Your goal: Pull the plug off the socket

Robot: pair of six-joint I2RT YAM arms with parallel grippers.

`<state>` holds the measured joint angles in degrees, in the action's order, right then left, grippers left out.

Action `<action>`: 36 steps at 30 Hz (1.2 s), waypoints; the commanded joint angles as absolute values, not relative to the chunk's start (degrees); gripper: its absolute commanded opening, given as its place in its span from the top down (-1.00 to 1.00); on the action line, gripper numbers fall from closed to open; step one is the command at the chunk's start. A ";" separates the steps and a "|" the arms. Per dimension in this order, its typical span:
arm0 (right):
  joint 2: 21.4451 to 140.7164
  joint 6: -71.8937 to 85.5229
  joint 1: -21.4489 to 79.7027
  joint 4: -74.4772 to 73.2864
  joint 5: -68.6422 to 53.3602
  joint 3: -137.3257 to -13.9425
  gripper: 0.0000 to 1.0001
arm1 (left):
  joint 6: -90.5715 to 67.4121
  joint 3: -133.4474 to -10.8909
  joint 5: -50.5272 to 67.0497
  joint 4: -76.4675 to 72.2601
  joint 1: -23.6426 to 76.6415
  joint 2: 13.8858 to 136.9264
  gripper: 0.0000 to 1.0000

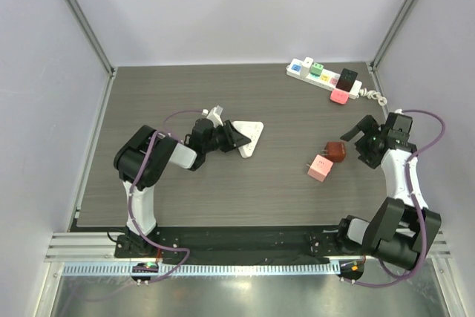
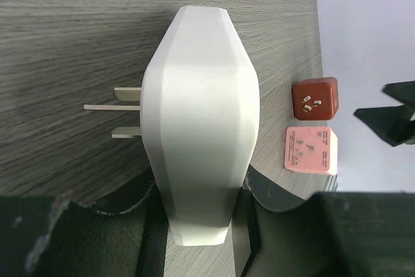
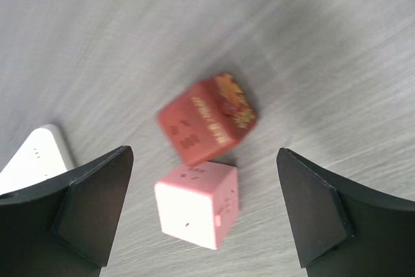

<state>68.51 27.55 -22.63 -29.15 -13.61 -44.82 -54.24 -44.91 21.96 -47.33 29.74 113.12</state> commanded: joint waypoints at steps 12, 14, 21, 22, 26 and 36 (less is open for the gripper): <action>65.47 27.24 -5.56 -32.52 -18.38 -54.23 -0.96 | -53.27 -42.81 21.01 -40.62 28.92 107.24 -0.76; 66.53 27.95 -0.02 -31.03 -17.67 -54.41 -0.96 | -52.39 -42.19 19.87 -38.07 28.92 104.87 -0.75; 73.29 35.59 10.89 -15.85 -20.74 -49.05 -0.69 | -50.10 -35.78 13.11 -22.36 28.92 90.37 -0.76; 75.82 36.29 12.20 -14.69 -21.00 -48.78 -0.63 | -49.66 -34.90 12.23 -20.67 28.92 86.35 -0.76; 80.94 38.75 19.06 -9.50 -18.47 -48.60 -0.58 | -48.52 -30.51 9.06 -12.41 29.35 75.46 -0.75; 91.31 45.25 23.47 7.28 -19.07 -45.53 -0.47 | -50.10 -15.03 4.93 -15.99 31.55 55.91 -0.72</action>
<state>89.06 41.82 22.81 -1.34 -19.49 -45.10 -50.54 -17.02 7.20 -14.41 30.92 58.61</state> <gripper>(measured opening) 0.754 0.859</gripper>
